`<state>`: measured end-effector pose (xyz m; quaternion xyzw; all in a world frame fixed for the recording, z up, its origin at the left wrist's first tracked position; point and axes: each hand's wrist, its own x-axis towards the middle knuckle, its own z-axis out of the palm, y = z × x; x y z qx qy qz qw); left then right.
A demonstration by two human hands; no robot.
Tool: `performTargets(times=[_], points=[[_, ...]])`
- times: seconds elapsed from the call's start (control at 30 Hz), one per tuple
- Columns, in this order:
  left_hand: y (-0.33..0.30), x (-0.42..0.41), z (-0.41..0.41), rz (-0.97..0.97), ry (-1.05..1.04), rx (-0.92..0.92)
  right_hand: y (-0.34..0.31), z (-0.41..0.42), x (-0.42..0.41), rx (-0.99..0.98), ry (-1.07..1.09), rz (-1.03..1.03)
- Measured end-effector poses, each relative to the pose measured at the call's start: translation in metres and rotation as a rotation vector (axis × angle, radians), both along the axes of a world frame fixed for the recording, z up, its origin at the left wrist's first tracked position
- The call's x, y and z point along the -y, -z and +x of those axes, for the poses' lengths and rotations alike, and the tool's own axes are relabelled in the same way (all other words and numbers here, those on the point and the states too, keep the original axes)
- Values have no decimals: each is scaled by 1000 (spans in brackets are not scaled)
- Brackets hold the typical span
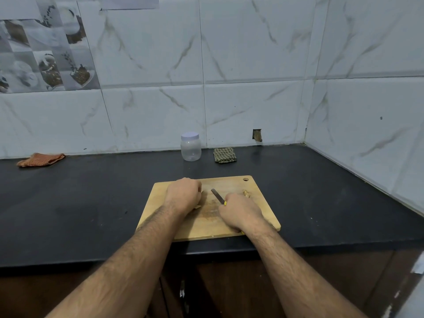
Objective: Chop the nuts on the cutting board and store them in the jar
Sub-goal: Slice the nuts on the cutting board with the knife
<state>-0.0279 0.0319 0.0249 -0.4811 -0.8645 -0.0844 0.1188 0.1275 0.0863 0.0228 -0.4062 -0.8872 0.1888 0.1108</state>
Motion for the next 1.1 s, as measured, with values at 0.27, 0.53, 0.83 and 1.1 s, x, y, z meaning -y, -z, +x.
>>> performTargets(times=[0.27,0.53,0.83,1.1], points=[[-6,-7,-1,-42,-39,54,-1,0,2,6,9,-2],[-16,-11,9,147,-46,464,-2,1,2,19,10,-56],[-16,-4,19,5,-184,859,-16,13,7,72,-27,-171],[-4,7,11,177,-75,597,-14,18,18,58,-105,-62]])
